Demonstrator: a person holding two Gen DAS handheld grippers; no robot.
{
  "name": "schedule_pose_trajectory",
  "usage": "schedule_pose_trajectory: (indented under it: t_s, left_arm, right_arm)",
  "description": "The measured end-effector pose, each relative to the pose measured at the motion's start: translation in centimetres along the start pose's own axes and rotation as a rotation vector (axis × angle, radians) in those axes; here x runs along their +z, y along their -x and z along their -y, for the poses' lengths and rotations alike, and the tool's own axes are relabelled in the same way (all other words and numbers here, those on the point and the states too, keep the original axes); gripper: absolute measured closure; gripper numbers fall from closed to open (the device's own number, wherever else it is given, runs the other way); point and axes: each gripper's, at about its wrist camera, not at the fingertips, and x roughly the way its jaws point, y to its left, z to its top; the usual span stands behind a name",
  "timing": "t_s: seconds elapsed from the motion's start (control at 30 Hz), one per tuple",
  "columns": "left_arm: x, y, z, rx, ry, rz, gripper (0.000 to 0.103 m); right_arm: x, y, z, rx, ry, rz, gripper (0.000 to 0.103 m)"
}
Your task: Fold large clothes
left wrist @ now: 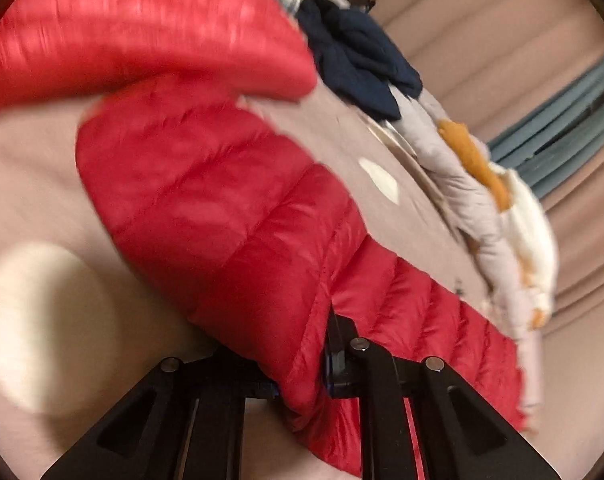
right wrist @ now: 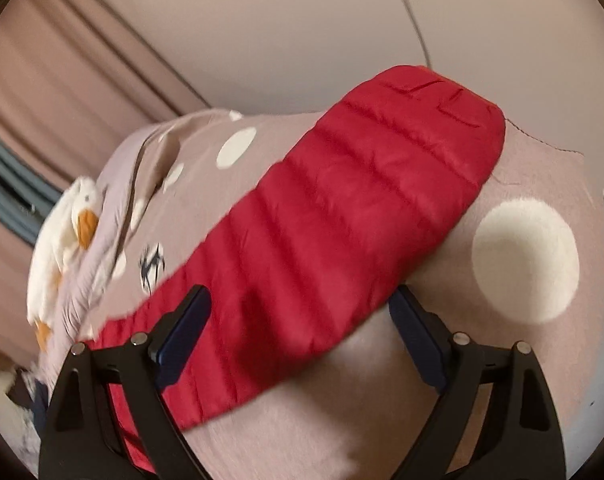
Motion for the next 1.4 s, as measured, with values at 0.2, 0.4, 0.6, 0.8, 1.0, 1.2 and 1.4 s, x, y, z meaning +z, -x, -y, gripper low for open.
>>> schedule_pose_trajectory:
  t_s: [0.2, 0.4, 0.6, 0.8, 1.0, 1.2, 1.4]
  left_arm:
    - [-0.2, 3.9, 1.5, 0.090, -0.152, 0.108, 0.088]
    - [-1.2, 6.3, 3.2, 0.209, -0.315, 0.186, 0.088]
    - [-2.0, 8.5, 4.5, 0.262, -0.417, 0.237, 0.088]
    - [-2.7, 10.5, 5.6, 0.229, -0.418, 0.257, 0.088]
    - [-3.2, 11.7, 6.2, 0.205, -0.430, 0.264, 0.088]
    - [-3.5, 12.0, 6.0, 0.207, -0.453, 0.253, 0.088]
    - [-3.7, 12.1, 5.8, 0.211, -0.446, 0.255, 0.088]
  right_arm:
    - [0.9, -0.8, 2.4, 0.168, -0.188, 0.043, 0.003]
    - [2.2, -1.3, 2.9, 0.077, -0.203, 0.022, 0.088]
    - [2.3, 3.4, -4.1, 0.043, 0.030, 0.171, 0.093]
    - [-2.6, 8.9, -17.9, 0.337, 0.285, 0.162, 0.093]
    - [-14.8, 11.3, -30.0, 0.462, 0.582, 0.022, 0.089]
    - [-24.5, 11.1, -33.7, 0.503, 0.785, -0.123, 0.059]
    - [-24.2, 9.5, -33.5, 0.450, 0.888, -0.042, 0.030]
